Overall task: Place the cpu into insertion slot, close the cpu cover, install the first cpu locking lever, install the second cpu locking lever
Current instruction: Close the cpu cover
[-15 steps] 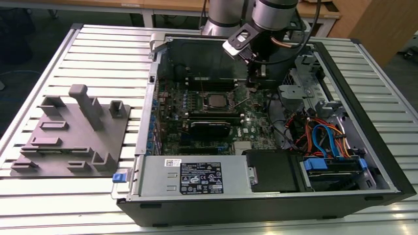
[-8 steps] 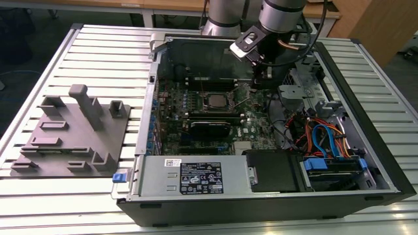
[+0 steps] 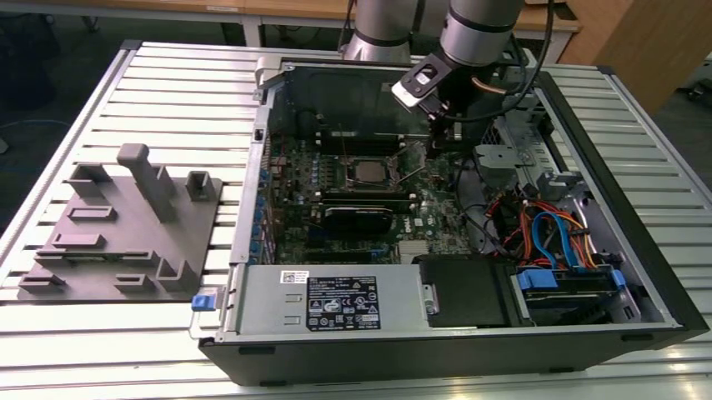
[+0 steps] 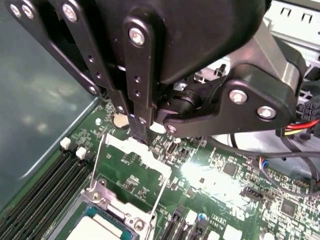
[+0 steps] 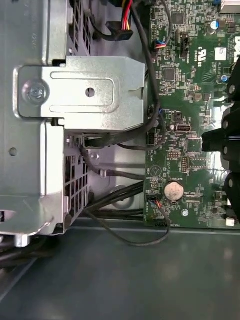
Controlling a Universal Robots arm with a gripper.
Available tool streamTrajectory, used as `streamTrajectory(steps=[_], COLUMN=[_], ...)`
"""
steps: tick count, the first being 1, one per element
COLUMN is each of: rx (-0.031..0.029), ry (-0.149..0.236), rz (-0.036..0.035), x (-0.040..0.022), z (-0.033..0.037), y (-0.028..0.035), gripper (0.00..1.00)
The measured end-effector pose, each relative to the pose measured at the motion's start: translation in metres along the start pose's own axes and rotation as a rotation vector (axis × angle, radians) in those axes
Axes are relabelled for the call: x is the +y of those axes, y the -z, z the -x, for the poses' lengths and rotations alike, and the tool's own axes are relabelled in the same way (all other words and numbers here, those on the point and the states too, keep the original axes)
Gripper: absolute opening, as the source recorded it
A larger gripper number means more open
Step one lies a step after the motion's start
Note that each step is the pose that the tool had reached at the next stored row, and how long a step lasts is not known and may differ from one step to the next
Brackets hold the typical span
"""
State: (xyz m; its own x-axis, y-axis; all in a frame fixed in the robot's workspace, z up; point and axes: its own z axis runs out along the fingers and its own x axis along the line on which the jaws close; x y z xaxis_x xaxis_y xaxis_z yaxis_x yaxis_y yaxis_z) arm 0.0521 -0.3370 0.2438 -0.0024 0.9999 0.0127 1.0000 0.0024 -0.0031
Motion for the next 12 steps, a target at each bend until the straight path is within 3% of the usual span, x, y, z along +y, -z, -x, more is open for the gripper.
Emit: streamTrajectory(steps=[5, 12], rx=[0.0000, 0.0002], ry=[0.000, 0.000], rz=[0.0000, 0.0000], x=[-0.0071, -0.0082], z=[-0.0003, -0.0003], y=[-0.0003, -0.0004], gripper=[0.10, 0.10])
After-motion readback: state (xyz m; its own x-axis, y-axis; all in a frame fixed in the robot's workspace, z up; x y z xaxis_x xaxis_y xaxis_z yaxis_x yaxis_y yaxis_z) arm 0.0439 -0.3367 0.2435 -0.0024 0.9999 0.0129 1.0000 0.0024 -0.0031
